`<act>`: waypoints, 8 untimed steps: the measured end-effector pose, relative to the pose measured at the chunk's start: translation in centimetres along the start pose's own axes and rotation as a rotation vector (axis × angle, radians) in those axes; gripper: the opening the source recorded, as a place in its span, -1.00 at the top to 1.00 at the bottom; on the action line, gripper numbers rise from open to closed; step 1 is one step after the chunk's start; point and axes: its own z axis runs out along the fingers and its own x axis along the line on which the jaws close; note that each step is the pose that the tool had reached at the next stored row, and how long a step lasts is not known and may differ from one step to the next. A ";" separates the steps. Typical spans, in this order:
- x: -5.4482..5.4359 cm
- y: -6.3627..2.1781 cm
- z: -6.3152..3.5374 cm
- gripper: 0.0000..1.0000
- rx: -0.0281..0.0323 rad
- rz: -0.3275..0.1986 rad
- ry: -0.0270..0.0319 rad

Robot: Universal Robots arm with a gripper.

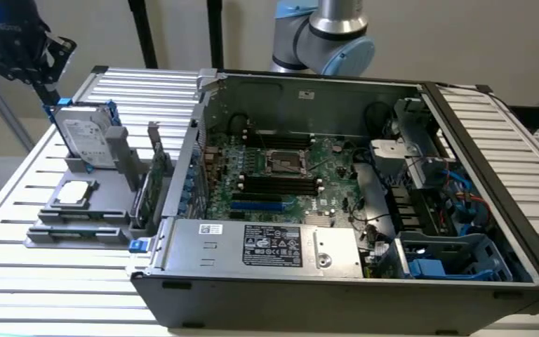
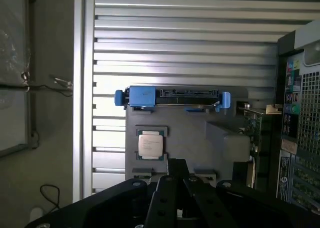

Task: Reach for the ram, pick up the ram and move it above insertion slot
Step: 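Reach for the ram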

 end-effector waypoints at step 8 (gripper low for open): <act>-0.6 -3.26 0.33 0.79 -0.0001 0.000 0.0000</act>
